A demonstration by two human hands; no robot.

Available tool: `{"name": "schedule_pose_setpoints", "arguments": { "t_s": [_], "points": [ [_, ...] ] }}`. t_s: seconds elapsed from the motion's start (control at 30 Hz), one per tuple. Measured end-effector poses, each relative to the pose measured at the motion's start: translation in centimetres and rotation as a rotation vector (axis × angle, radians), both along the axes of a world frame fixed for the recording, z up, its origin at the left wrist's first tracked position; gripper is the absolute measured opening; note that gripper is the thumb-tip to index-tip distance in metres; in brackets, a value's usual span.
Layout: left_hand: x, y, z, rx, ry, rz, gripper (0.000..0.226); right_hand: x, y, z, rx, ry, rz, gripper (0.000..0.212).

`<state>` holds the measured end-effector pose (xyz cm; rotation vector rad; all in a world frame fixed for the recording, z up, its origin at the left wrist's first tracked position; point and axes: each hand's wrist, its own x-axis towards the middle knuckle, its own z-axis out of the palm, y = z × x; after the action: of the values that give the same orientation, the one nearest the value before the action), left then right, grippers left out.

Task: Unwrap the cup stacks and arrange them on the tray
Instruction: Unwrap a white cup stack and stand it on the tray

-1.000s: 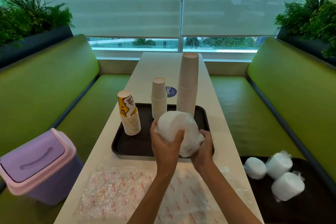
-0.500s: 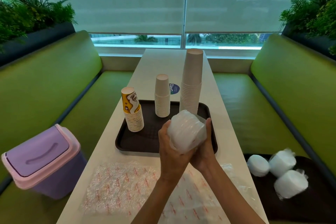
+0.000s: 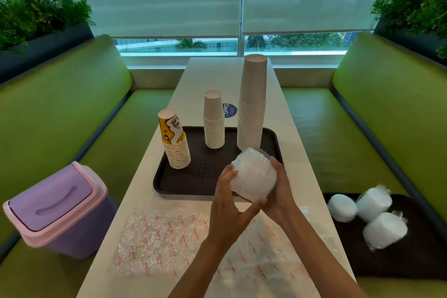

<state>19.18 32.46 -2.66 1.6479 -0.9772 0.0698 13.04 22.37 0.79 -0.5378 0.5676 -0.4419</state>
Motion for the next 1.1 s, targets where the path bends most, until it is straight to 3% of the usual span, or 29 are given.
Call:
{"name": "schedule_pose_setpoints", "arguments": {
  "t_s": [0.1,0.27,0.37,0.5,0.7,0.87,1.0,1.1],
  "points": [
    [-0.3,0.3,0.0,0.039,0.008,-0.002,0.063,-0.1,0.4,-0.4,0.030,-0.032,0.021,0.114],
    [-0.2,0.5,0.0,0.068,-0.020,-0.032,0.061,-0.5,0.4,-0.4,-0.010,-0.055,0.039,0.121],
    [-0.1,0.9,0.8,0.115,0.058,-0.085,0.049,-0.9,0.4,-0.6,-0.021,-0.035,0.027,0.116],
    [0.9,0.8,2.3,0.180,0.214,-0.157,0.051,-1.6,0.4,-0.5,-0.076,0.018,0.052,0.105],
    [1.6,0.5,3.7,0.322,0.264,-0.200,0.051,-1.7,0.5,-0.5,-0.087,0.024,0.071,0.099],
    [1.6,0.2,3.7,0.361,0.252,-0.180,0.053,-2.2,0.5,0.1,-0.065,0.047,0.061,0.053],
    [1.7,0.1,3.8,0.408,0.183,-0.175,0.065,-2.4,0.0,-0.5,-0.055,0.025,0.036,0.103],
    [1.6,0.0,4.3,0.354,0.118,-0.152,0.059,-2.6,-0.3,-0.8,-0.087,-0.001,0.055,0.098]
  ]
}}
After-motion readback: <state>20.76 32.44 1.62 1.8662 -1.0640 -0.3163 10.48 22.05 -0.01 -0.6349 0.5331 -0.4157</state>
